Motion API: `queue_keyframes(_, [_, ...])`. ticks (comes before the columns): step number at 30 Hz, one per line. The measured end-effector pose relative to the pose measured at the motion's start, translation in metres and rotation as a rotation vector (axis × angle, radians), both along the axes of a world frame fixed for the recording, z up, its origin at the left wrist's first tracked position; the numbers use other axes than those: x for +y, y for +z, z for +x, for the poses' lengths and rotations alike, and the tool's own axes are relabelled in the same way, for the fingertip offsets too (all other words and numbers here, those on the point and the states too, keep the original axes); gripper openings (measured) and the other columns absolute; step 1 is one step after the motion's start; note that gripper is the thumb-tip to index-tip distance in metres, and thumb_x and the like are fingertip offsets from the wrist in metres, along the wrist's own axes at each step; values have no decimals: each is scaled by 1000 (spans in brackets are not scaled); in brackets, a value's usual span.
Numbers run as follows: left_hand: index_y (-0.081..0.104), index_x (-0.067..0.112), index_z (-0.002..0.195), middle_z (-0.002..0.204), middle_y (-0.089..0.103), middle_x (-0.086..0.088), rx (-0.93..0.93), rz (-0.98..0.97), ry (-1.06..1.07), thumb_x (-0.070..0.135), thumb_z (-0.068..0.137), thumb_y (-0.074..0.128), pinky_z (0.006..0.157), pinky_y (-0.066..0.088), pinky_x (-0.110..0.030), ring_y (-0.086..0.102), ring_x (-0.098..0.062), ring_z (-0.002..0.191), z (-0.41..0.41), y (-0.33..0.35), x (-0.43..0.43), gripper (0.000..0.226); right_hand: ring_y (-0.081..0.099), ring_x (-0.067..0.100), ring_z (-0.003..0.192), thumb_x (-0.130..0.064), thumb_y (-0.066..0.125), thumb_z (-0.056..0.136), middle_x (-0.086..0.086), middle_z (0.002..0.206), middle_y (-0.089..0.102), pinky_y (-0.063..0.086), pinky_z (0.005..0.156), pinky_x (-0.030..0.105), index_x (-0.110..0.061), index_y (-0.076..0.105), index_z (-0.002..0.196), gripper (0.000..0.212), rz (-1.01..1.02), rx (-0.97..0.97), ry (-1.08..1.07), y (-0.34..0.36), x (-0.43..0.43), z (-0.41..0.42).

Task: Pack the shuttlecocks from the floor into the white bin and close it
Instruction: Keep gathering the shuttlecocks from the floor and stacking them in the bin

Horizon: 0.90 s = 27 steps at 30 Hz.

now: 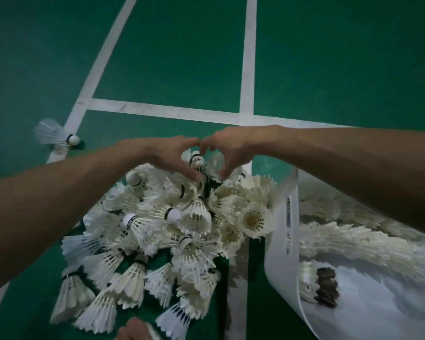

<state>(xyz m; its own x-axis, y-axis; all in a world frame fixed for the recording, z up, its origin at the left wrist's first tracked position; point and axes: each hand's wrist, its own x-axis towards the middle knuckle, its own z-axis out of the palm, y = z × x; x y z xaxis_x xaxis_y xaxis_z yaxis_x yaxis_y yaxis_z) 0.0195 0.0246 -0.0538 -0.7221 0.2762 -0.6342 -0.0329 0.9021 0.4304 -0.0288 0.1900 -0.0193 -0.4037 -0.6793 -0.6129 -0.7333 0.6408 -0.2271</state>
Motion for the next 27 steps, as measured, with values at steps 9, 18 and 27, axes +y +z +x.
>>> queue_keyframes(9, [54,32,119,120,55,6,62,155,-24,45,74,74,98,43,-41,54,-15,108,-9,-11,-5,51,59,22,101,-29,82,71,-4,123,57,50,82,31,-28,50,128,66,24,-48,63,-23,-5,-11])
queue_keyframes(18, [43,30,137,146,36,6,82,84,-132,34,86,64,106,27,-32,39,-12,126,-2,-7,-6,55,59,22,99,-37,83,68,-2,118,53,52,81,32,-29,54,100,44,-8,-191,2,-21,2,-7])
queue_keyframes(27, [43,42,123,113,54,12,52,137,-95,23,88,64,90,44,-28,54,-5,94,-8,-4,0,45,57,22,100,-38,89,57,-3,116,54,50,88,34,-20,36,132,94,-24,-88,-66,-23,5,-3])
